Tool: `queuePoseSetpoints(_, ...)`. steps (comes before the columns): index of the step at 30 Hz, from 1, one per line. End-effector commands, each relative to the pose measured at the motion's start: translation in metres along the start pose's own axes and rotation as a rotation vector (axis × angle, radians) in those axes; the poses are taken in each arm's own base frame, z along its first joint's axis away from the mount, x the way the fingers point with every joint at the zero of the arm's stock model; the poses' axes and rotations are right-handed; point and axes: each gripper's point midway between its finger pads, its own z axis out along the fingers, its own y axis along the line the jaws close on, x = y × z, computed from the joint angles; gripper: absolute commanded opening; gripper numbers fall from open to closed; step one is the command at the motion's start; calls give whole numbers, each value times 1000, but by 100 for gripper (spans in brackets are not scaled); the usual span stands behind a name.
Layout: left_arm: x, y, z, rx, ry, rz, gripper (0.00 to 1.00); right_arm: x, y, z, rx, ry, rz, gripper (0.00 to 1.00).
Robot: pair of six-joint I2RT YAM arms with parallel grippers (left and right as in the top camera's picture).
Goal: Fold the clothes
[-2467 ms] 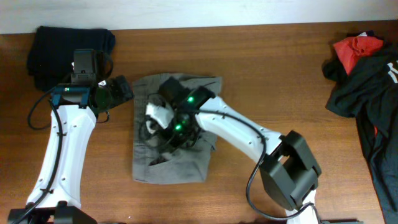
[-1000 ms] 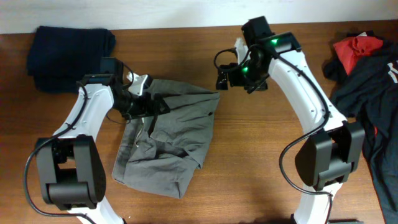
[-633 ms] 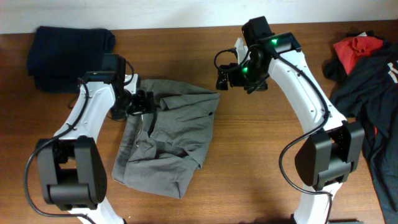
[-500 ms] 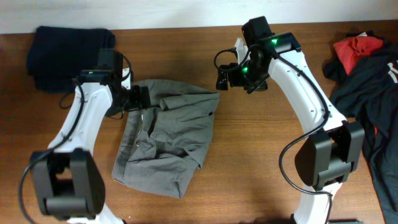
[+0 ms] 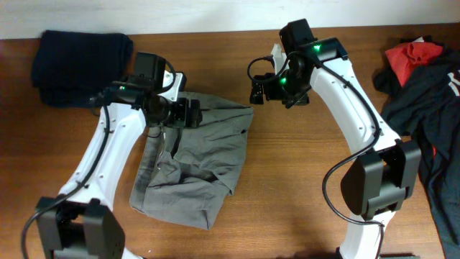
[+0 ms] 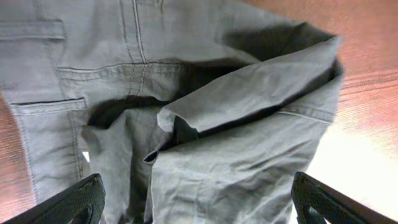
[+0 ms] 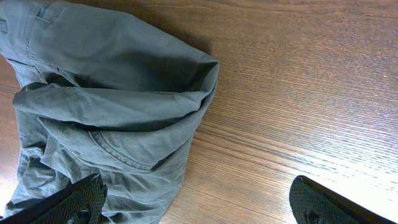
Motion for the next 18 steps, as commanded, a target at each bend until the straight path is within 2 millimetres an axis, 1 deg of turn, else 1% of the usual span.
queuePoseSetpoints(1,5,5,28,20,64,49,95,5,-2,6,10,27,-1,99)
queuePoseSetpoints(3,8,4,43,50,97,71,96,6,-2,6,11,30,-16,99)
queuePoseSetpoints(6,13,-1,58,106,134,78,96,8,-2,6,12,37,-17,99)
queuePoseSetpoints(8,17,-6,65,151,152,102,96,8,-3,6,13,40,-16,98)
queuePoseSetpoints(11,19,-11,68,193,159,142,96,8,-3,6,13,40,-24,98)
queuePoseSetpoints(16,22,-10,75,201,174,164,95,8,-3,6,13,40,-31,99)
queuePoseSetpoints(18,24,-9,78,201,184,160,90,9,-3,6,13,40,-31,99)
